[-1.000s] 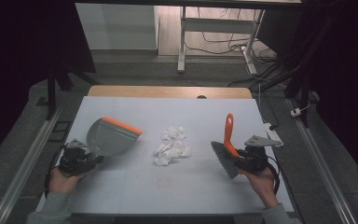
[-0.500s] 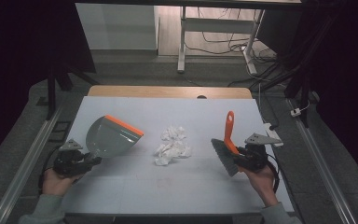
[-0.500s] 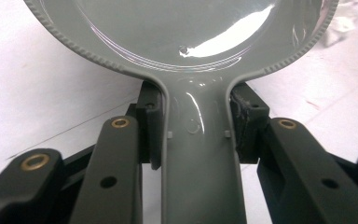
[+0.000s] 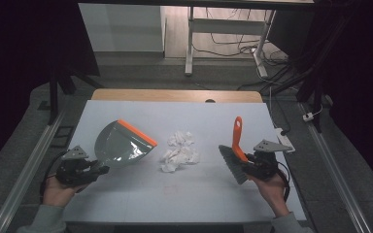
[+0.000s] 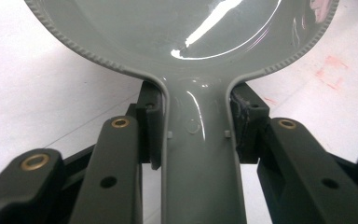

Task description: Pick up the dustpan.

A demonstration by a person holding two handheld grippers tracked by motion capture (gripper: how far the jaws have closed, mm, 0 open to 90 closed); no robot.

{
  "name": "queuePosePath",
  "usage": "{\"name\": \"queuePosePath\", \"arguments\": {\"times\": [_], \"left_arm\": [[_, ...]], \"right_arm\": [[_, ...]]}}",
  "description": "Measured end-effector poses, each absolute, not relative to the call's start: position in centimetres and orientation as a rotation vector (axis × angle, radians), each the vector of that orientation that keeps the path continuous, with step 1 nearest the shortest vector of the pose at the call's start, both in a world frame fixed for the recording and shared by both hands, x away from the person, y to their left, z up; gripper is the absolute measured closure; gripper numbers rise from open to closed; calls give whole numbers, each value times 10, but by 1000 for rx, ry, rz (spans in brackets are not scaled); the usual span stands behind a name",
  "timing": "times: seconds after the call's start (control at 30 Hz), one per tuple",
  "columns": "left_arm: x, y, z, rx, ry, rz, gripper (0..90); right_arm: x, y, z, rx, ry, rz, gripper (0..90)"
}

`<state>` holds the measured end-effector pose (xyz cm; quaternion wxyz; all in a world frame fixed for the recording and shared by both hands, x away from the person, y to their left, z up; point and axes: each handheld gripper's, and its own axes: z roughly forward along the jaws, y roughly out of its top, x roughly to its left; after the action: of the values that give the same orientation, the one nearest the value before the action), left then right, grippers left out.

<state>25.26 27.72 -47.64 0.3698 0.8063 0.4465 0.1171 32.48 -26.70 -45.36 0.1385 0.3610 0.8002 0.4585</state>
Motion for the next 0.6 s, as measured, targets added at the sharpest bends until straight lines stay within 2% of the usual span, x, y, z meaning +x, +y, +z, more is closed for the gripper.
{"name": "queuePosePath", "arguments": {"times": [0.6], "left_arm": [[233, 263, -477, 2189, 997, 237, 619]], "right_arm": [[325, -267, -453, 1041, 2310, 1319, 703]]}}
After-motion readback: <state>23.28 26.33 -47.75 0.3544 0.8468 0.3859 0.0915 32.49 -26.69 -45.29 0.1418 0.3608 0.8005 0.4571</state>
